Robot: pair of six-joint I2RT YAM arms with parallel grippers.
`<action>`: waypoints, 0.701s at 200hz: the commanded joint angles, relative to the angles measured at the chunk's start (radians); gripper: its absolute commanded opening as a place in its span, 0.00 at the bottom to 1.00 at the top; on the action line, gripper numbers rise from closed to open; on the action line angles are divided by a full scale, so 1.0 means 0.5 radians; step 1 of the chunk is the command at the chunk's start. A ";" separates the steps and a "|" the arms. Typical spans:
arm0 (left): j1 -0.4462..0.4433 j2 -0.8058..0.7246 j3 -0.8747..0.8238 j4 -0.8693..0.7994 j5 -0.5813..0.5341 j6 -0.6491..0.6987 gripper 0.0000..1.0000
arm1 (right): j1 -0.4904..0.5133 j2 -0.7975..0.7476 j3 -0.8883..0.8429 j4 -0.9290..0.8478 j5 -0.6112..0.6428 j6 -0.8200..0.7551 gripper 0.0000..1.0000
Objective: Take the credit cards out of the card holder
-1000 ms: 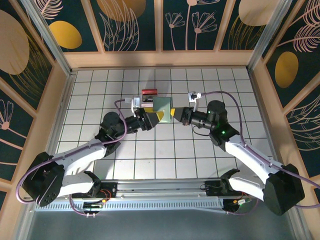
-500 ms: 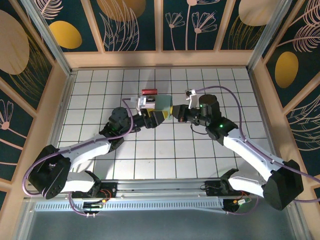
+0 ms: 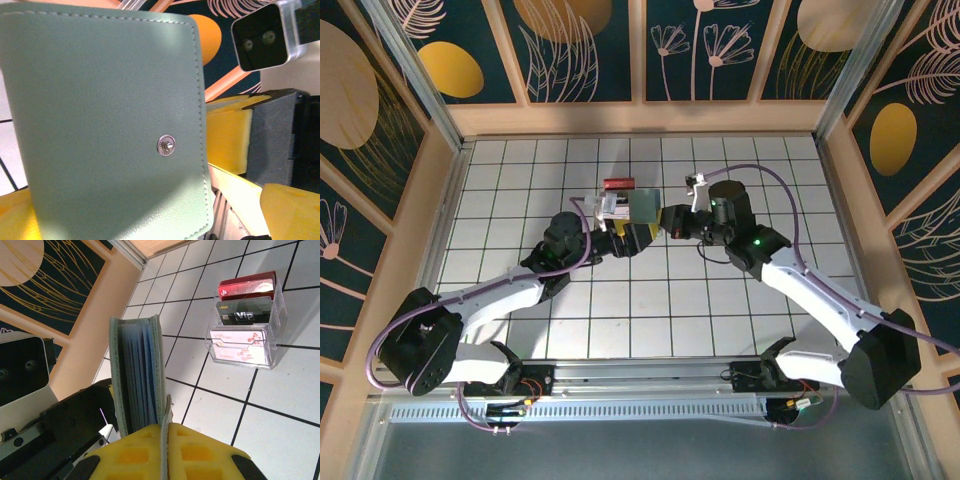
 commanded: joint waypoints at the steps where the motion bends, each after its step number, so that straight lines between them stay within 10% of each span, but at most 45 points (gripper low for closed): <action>1: -0.028 0.013 0.072 -0.068 -0.046 0.075 0.99 | 0.022 0.024 0.120 -0.036 0.101 -0.010 0.00; 140: -0.053 0.158 0.140 -0.026 0.014 0.064 0.91 | 0.030 -0.016 0.217 -0.344 0.322 -0.031 0.00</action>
